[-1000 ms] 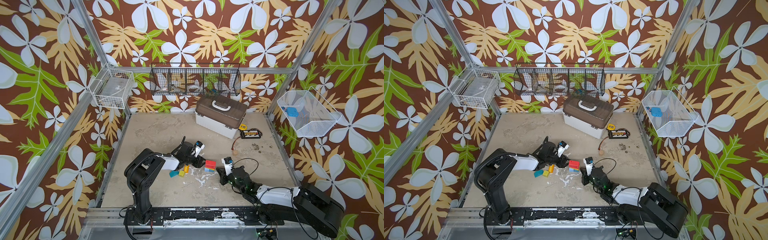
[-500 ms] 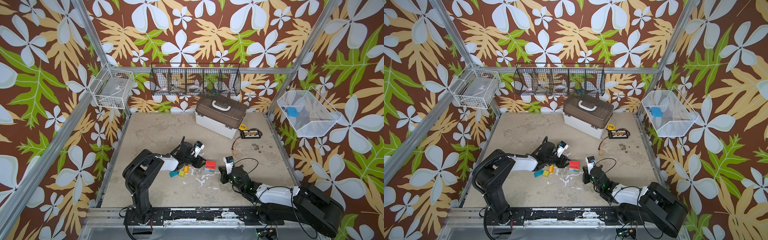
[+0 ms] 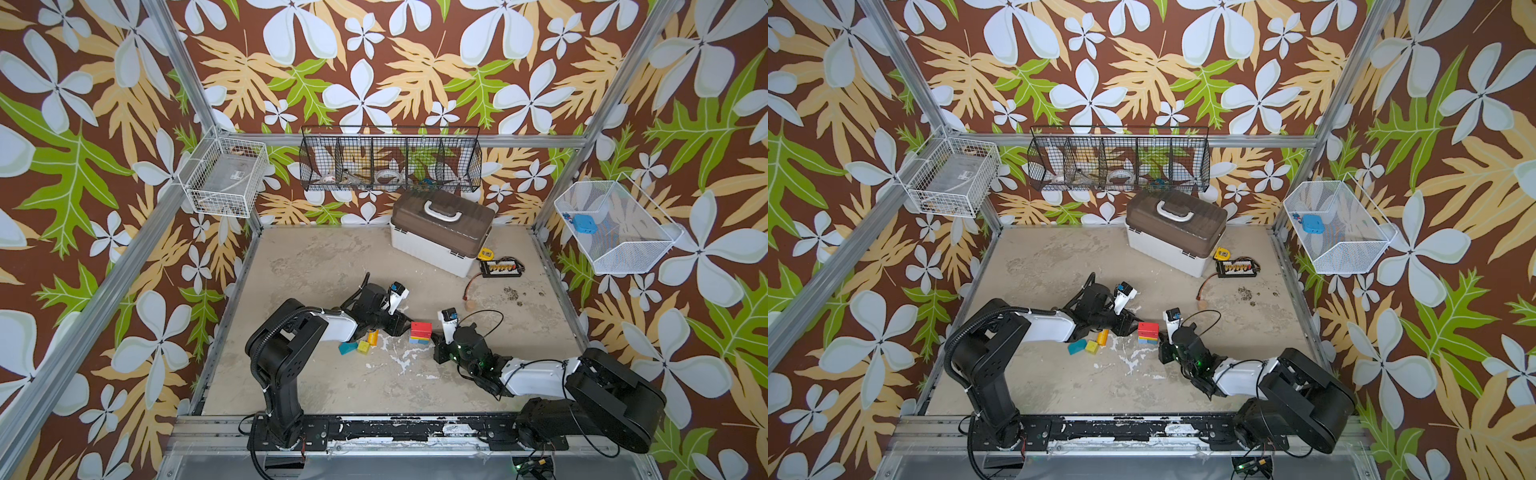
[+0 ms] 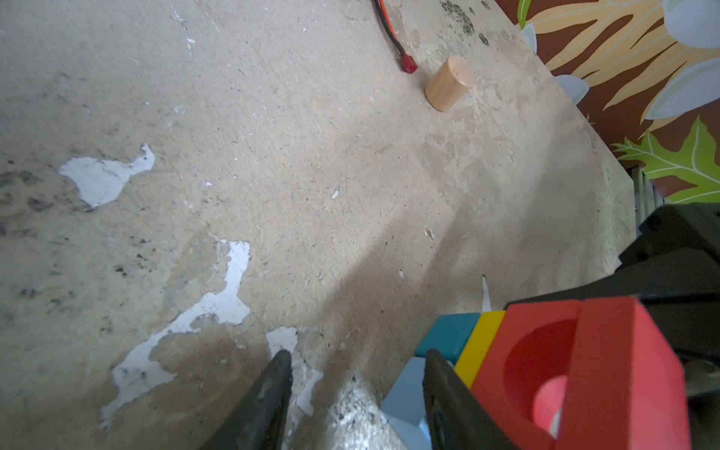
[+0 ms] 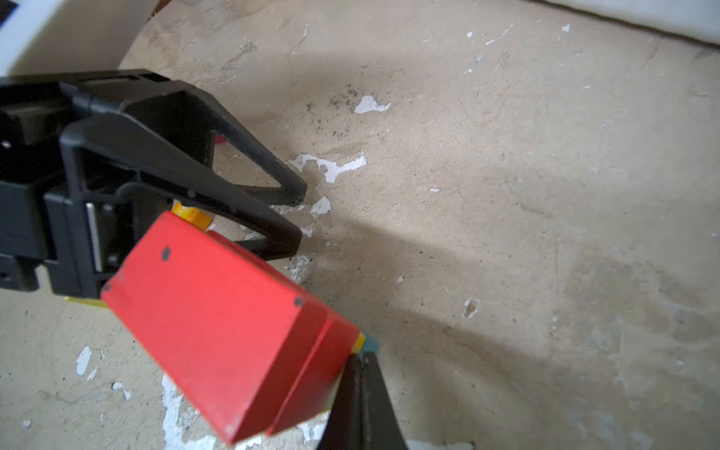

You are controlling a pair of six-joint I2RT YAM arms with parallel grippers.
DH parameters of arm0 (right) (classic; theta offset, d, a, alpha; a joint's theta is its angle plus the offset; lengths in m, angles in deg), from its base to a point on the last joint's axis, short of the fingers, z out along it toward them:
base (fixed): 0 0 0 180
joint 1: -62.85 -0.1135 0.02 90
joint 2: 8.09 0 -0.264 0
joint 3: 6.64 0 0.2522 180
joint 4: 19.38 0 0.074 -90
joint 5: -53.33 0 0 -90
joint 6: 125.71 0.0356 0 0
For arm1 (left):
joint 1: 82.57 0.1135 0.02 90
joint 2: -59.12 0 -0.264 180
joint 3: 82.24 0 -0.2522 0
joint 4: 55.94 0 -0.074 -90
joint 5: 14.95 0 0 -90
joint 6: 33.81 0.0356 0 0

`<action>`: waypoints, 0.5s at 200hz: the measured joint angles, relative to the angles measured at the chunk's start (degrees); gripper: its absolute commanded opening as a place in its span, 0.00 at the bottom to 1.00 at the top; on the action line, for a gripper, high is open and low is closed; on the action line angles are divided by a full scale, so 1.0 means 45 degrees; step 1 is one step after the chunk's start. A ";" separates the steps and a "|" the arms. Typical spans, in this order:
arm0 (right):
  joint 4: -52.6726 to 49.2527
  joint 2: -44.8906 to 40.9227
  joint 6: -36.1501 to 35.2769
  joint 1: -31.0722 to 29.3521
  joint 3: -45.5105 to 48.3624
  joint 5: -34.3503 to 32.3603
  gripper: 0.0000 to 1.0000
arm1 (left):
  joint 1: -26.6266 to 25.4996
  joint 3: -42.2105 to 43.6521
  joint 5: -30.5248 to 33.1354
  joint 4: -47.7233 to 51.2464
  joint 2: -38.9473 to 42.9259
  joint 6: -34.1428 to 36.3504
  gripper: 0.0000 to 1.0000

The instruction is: Build the wood block tower

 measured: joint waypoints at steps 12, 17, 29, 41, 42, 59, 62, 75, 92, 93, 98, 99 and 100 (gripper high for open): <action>0.0010 0.0121 0.0005 -0.0005 -0.0078 0.0024 0.02 | 0.0000 0.0010 0.0005 0.0000 0.0005 0.0000 0.56; 0.0010 0.0151 0.0000 -0.0005 -0.0092 0.0058 0.02 | 0.0000 0.0019 0.0005 -0.0005 0.0010 0.0000 0.56; 0.0010 0.0185 0.0000 -0.0005 -0.0121 0.0063 0.02 | 0.0000 0.0078 0.0010 -0.0005 0.0053 0.0000 0.56; 0.0005 0.0185 0.0000 -0.0005 -0.0126 0.0058 0.02 | 0.0000 0.0170 0.0010 -0.0005 0.0141 0.0000 0.56; 0.0005 0.0185 0.0000 -0.0005 -0.0126 0.0058 0.02 | 0.0000 0.0180 0.0010 -0.0005 0.0151 0.0000 0.56; -0.0010 0.0136 0.0000 0.0000 -0.0126 0.0053 0.02 | 0.0000 0.0233 0.0019 -0.0034 0.0194 0.0000 0.56; -0.0019 0.0107 0.0000 0.0000 -0.0126 0.0049 0.02 | 0.0000 0.0238 0.0024 -0.0034 0.0194 0.0000 0.56; -0.0019 -0.0010 0.0000 0.0000 -0.0121 0.0010 0.03 | 0.0000 0.0233 0.0083 -0.0039 0.0194 -0.0005 0.56; -0.0078 -0.0223 0.0005 0.0049 -0.0034 -0.0078 0.03 | 0.0000 0.0199 0.0272 -0.0039 0.0194 -0.0029 0.56; -0.0087 -0.0233 0.0005 0.0053 -0.0029 -0.0078 0.03 | 0.0000 0.0194 0.0287 -0.0039 0.0194 -0.0034 0.56; -0.0136 -0.0301 0.0010 0.0078 0.0010 -0.0107 0.04 | 0.0015 0.0185 0.0384 -0.0049 0.0204 -0.0063 0.56; -0.0141 -0.0311 0.0010 0.0083 0.0019 -0.0112 0.04 | 0.0019 0.0185 0.0398 -0.0053 0.0209 -0.0063 0.56; -0.0146 -0.0330 0.0010 0.0087 0.0029 -0.0121 0.04 | 0.0024 0.0185 0.0403 -0.0058 0.0214 -0.0063 0.56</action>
